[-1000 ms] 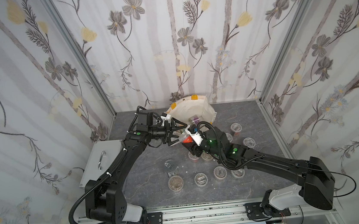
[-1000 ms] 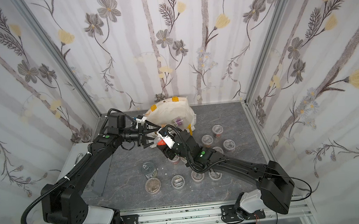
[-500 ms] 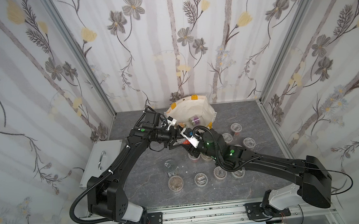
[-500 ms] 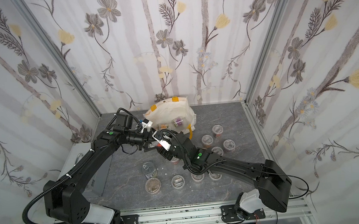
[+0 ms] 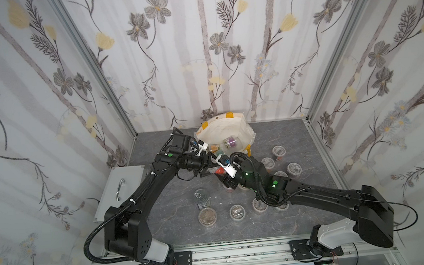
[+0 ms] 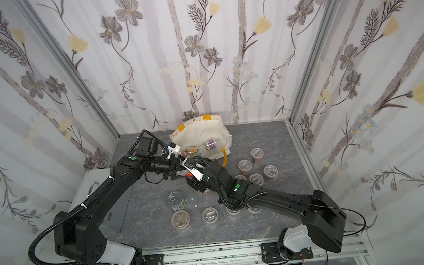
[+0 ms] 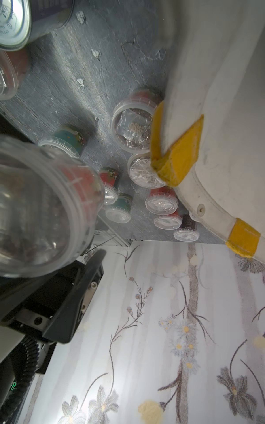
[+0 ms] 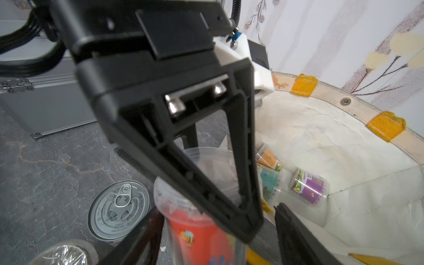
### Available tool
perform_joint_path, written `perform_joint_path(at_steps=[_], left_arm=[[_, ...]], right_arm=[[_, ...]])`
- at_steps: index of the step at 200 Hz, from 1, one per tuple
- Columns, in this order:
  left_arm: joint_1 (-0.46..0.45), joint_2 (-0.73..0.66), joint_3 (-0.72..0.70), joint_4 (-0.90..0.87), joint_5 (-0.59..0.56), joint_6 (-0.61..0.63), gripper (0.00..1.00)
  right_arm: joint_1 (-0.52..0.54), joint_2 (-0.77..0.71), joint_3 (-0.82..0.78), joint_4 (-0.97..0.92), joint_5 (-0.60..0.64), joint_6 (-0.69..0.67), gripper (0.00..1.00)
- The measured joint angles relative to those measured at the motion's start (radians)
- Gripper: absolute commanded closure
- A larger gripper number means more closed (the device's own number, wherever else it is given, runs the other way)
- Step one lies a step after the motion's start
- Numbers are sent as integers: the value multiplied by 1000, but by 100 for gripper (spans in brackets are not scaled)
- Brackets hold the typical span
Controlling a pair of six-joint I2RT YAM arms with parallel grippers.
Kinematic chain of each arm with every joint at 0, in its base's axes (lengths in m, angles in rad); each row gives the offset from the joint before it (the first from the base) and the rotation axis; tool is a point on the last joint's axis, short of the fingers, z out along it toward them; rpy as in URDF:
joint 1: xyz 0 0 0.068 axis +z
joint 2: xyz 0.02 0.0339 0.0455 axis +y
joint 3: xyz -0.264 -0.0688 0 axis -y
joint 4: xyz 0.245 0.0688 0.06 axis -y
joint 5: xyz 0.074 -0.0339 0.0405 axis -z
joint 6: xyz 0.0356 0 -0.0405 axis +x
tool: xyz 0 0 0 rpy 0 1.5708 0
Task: Take out the seed jars from the canvas bag
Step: Pick up the seed jar from the canvas bag, then place the seed jar at the center of the board.
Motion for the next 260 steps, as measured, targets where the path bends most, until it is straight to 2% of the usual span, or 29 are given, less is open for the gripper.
perform_joint_path(at_steps=[5,14,18,59,100,188,228,260], left_arm=[[0,-2,-4,-8,-17,5,44],[0,-6,-10,-24,-59,23,44],[-2,-10,-11,-33,-82,34,43],[-96,-26,-69,-109,-353,186,38],[-183,-3,-171,-94,-489,220,36],[-317,85,-300,124,-597,214,32],[-335,113,-306,157,-619,224,18],[-335,118,-287,154,-634,238,11]], right_arm=[[0,-12,-17,9,6,8,22],[0,-38,-55,24,15,23,3],[0,-51,-73,26,15,30,0],[-6,-190,-270,79,58,134,0],[-31,-248,-362,167,96,273,0],[-89,-274,-377,233,113,354,0],[-108,-287,-385,237,117,372,0],[-117,-291,-385,238,115,372,0]])
